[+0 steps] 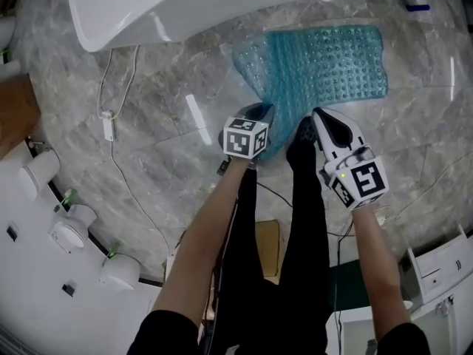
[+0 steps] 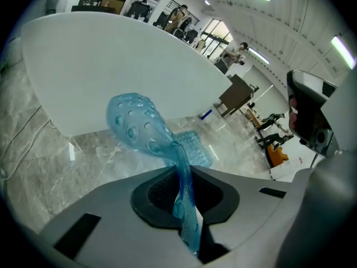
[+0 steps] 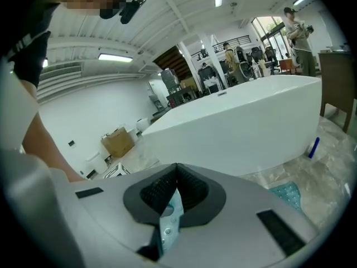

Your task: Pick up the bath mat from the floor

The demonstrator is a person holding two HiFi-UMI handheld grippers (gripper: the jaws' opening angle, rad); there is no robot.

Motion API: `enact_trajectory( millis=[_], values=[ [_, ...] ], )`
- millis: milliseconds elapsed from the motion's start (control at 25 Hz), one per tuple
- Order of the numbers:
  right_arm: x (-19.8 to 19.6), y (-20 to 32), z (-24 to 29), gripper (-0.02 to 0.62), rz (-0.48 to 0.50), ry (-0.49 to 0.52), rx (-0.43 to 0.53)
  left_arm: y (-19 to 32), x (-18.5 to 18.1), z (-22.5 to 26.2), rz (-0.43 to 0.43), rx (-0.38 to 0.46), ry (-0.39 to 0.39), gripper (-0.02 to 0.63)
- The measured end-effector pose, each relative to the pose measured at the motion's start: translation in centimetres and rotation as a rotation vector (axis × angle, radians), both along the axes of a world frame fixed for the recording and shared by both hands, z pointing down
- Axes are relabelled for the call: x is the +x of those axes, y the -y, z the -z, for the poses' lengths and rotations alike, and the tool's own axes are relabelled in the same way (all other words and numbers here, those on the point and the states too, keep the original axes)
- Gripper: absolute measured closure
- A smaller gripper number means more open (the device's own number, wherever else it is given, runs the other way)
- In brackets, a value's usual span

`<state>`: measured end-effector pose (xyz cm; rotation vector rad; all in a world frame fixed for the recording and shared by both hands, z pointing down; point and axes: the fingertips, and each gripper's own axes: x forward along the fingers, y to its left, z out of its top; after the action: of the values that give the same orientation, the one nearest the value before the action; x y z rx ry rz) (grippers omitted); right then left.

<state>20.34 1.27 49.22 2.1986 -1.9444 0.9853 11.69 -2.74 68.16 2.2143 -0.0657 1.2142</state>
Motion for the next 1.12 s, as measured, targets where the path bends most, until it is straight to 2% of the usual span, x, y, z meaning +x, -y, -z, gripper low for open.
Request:
enact_trajectory(
  millis=[320, 640, 920, 1120],
  values=[
    [3.9, -4.5, 7.6, 0.581, -0.06, -0.021, 0.033, -5.2, 4.6, 10.7, 0.007, -0.023, -0.056, 0.563],
    [7.7, -10.7, 15.9, 0.582, -0.131, -0.058, 0.042, -10.9, 9.0, 21.5, 0.004, -0.063, -0.146, 0.563],
    [12.1, -14.7, 22.6, 0.583, -0.248, -0.132, 0.051, -12.9, 11.9, 31.2, 0.019, -0.083, -0.256, 0.561],
    [13.6, -16.7, 26.8, 0.583, -0.311, -0.186, 0.074, -12.8, 12.1, 37.8, 0.008, -0.071, -0.348, 0.561]
  ],
)
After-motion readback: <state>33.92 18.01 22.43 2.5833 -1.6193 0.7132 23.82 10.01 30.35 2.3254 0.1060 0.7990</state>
